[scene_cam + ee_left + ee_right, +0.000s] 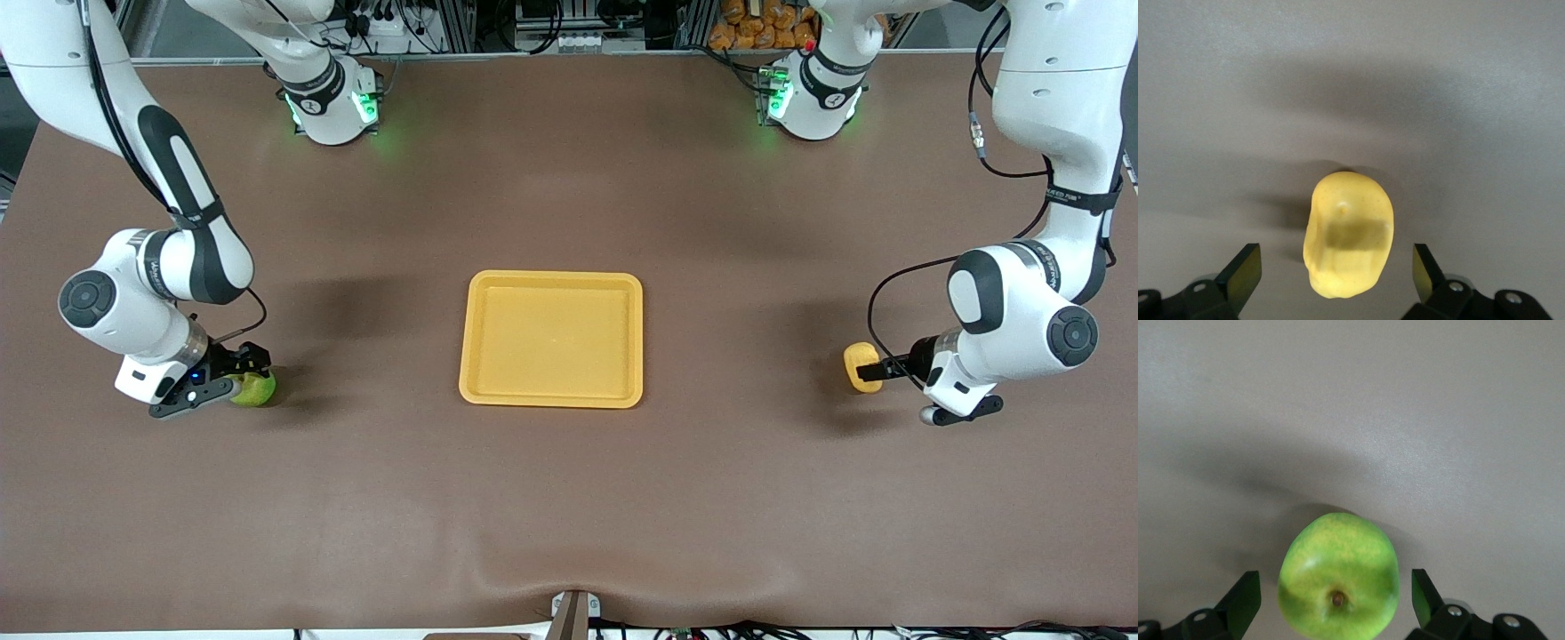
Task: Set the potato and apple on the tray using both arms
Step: 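Lower and close the right gripper on the apple while the left grasps potato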
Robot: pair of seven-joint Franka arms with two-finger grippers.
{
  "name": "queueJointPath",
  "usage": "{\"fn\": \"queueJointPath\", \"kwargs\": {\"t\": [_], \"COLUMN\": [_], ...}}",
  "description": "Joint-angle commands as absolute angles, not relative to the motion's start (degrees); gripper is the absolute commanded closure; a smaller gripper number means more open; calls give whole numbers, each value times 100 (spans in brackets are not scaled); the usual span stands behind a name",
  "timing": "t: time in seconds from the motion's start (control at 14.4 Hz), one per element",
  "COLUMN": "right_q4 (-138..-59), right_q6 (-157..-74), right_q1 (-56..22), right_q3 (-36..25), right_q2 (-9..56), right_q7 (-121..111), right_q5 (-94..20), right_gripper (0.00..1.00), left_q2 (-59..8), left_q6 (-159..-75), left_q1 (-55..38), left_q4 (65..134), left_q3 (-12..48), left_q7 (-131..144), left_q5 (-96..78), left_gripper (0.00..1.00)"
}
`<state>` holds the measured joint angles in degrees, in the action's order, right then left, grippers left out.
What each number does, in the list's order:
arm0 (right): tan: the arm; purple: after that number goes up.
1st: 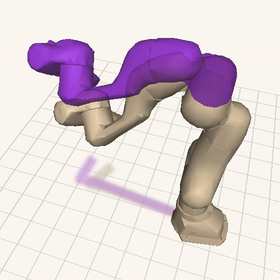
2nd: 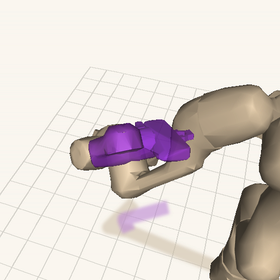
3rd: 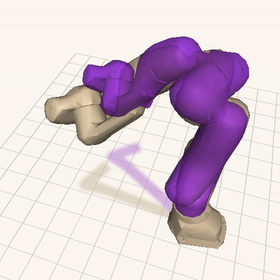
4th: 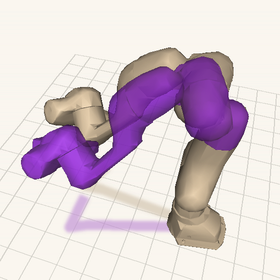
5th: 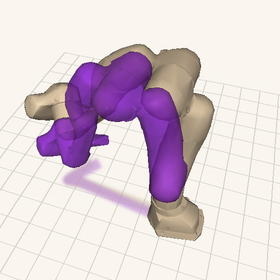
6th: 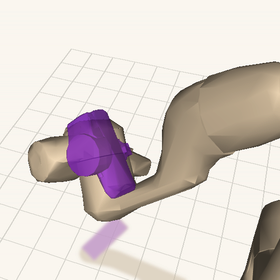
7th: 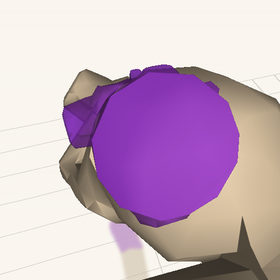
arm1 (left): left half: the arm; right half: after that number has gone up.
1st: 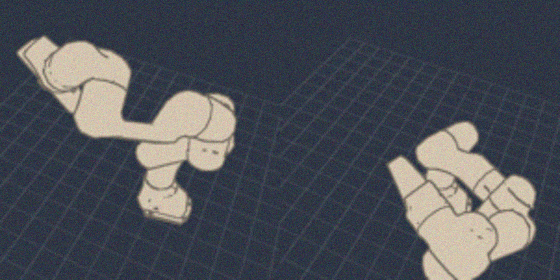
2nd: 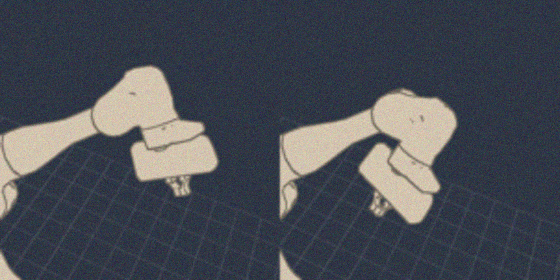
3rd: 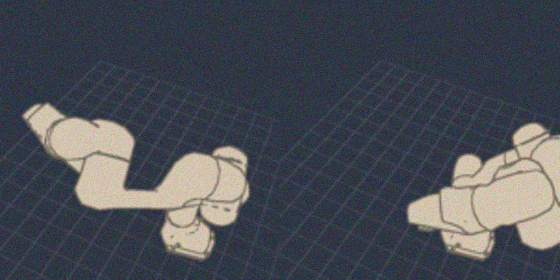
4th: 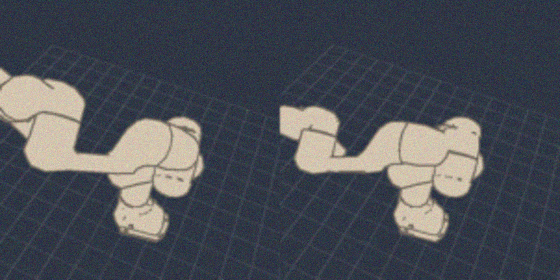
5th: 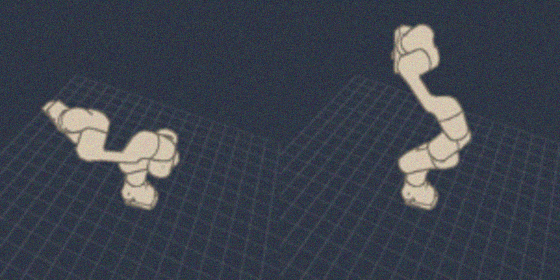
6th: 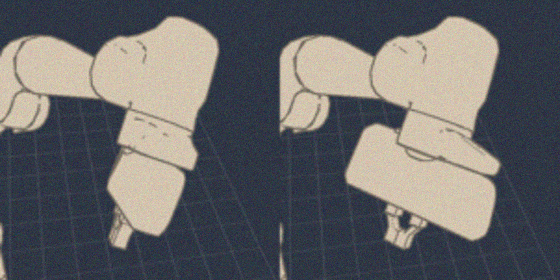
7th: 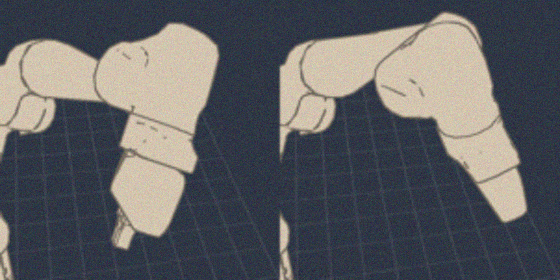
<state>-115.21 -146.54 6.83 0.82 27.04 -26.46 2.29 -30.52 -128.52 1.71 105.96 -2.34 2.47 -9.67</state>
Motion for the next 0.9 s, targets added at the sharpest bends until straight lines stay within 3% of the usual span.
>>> {"fn": "queueJointPath", "kwargs": {"t": [0.0, 0.14, 0.21, 0.28, 0.35, 0.42, 0.83], "right_q4": [-11487, -11487, -11487, -11496, -11496, -11522, -11417], "right_q6": [-14975, -15003, -15003, -14977, -14907, -14837, -13518], "right_q1": [791, 826, 817, 817, 809, 817, 721], "right_q3": [114, 114, 114, 114, 114, 123, 149], "right_q2": [2953, 2971, 2971, 2962, 2918, 2848, 1680], "right_q7": [-2689, -2725, -2725, -2742, -2777, -2777, -2777], "right_q5": [369, 369, 369, 360, 352, 352, 334], "right_gripper": [0, 0, 6, 38, 61, 71, 73], "left_q2": [-3076, -3129, -3129, -3138, -3146, -3155, -3305], "left_q6": [-12990, -13008, -13008, -13017, -13017, -13017, -13078], "left_q1": [193, 202, 211, 211, 220, 211, 220], "left_q4": [10626, 10626, 10626, 10626, 10626, 10626, 10617], "left_q3": [-202, -202, -193, -185, -176, -176, -123], "left_q7": [123, 123, 123, 123, 123, 123, 123], "left_q5": [-1134, -1134, -1134, -1134, -1134, -1134, -1134], "left_gripper": [0, 0, 0, 0, 0, 0, 2]}}
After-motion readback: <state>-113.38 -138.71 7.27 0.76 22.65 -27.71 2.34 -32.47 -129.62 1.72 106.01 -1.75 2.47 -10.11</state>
